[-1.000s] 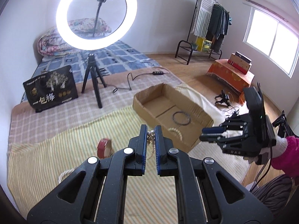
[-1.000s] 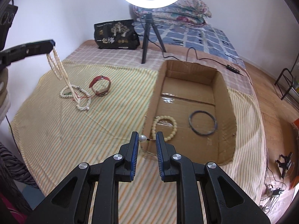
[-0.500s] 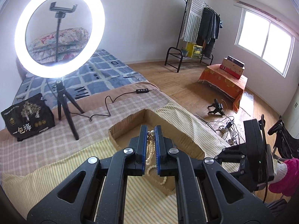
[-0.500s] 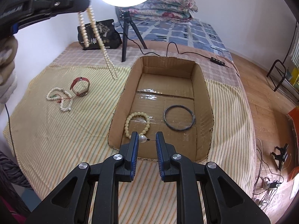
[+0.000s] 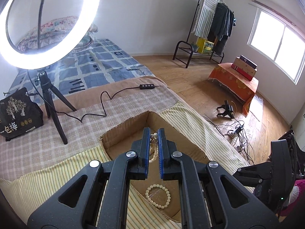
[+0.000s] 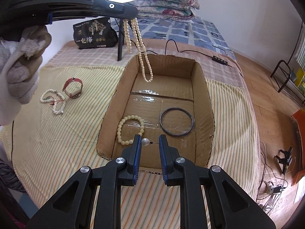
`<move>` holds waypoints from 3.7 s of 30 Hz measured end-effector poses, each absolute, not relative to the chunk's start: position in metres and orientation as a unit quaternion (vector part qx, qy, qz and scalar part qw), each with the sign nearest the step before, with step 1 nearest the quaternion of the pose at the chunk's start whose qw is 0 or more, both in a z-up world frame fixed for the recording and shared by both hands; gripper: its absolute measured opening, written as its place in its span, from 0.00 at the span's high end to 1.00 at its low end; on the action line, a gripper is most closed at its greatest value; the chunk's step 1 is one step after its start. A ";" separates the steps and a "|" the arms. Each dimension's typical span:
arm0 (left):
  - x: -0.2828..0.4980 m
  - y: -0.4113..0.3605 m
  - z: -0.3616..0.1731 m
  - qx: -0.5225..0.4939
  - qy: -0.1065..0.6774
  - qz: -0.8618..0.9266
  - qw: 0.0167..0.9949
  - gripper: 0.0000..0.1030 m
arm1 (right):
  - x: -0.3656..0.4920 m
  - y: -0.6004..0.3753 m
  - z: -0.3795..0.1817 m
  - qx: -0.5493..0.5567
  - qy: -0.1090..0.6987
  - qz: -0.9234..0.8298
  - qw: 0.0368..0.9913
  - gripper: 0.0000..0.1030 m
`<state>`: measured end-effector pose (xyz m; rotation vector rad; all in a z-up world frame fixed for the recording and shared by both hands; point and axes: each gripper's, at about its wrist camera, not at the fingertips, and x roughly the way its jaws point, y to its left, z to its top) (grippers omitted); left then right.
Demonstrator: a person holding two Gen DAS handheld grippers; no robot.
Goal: Organize jewelry
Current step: 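Lower the necklace into the box and open the left tool while the right tool releases the earring, then withdraw both open tools from the box toward the bed, then grasp the red-strap watch with the right tool while the left tool grasps the pearl necklace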
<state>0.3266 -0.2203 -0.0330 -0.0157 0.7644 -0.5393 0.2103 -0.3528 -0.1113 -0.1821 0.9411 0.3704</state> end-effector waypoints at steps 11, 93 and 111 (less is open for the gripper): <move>0.338 -0.235 -0.053 0.001 0.386 -0.256 0.886 0.94 | 0.215 -0.349 -0.116 -0.091 0.449 0.173 0.872 0.84; 0.190 0.098 -0.060 -0.038 0.402 -0.068 0.912 0.57 | 0.200 -0.191 -0.078 -0.101 0.392 0.259 0.877 0.26; 0.214 0.129 -0.136 -0.104 0.491 -0.056 0.863 0.57 | 0.233 -0.139 -0.115 -0.099 0.420 0.312 0.846 0.32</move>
